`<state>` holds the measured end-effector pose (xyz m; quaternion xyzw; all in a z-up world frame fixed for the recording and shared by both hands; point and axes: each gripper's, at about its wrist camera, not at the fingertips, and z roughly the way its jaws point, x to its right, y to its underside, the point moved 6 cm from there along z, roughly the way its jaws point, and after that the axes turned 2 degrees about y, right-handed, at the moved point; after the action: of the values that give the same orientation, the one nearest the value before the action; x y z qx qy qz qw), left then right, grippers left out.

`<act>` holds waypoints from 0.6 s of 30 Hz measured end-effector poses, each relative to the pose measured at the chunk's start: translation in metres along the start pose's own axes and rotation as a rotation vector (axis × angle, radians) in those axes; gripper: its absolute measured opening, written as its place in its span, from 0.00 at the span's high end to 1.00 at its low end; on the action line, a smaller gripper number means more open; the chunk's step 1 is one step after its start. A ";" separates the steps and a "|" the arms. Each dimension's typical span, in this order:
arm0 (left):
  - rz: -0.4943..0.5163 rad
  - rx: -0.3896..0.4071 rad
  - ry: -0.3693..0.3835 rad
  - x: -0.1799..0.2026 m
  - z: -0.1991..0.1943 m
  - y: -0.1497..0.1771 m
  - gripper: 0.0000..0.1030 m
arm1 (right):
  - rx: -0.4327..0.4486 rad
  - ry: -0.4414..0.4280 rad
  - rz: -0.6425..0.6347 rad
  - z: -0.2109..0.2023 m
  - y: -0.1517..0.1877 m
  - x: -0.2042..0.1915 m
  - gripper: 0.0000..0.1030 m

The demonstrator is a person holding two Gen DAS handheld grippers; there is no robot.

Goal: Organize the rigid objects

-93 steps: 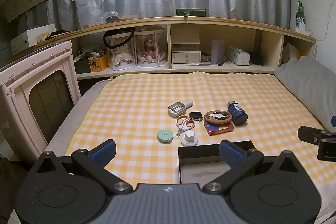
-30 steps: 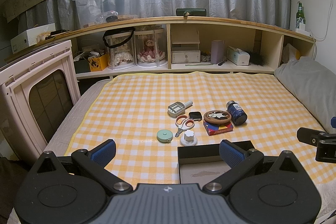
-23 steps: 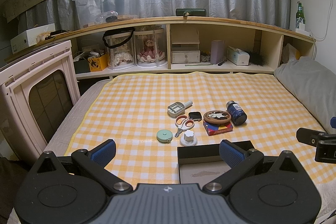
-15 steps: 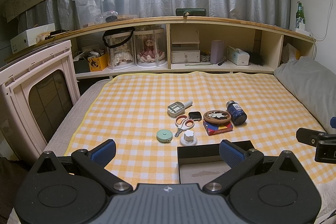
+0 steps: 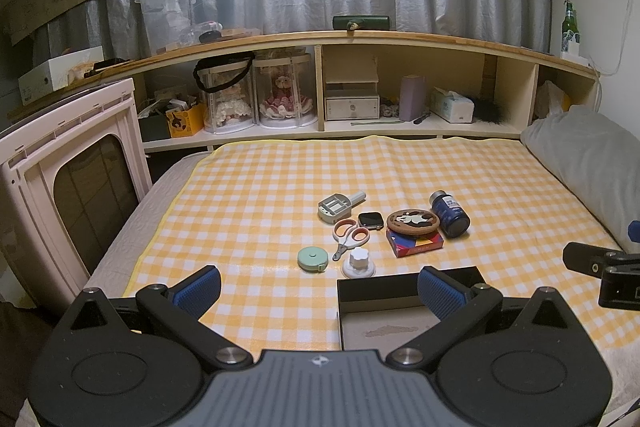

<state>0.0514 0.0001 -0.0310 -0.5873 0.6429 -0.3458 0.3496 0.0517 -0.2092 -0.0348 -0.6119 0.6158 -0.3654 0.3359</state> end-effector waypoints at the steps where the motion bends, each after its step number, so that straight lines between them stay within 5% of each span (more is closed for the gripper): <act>1: 0.002 0.000 0.000 0.000 0.000 0.000 0.00 | 0.000 0.000 0.000 0.000 0.000 0.000 0.00; 18: -0.042 0.068 -0.069 -0.018 0.008 -0.028 0.00 | 0.016 -0.019 0.036 0.022 -0.011 0.005 0.00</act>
<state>0.0738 0.0156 -0.0108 -0.6001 0.6057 -0.3542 0.3840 0.0765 -0.2152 -0.0361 -0.6013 0.6208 -0.3583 0.3531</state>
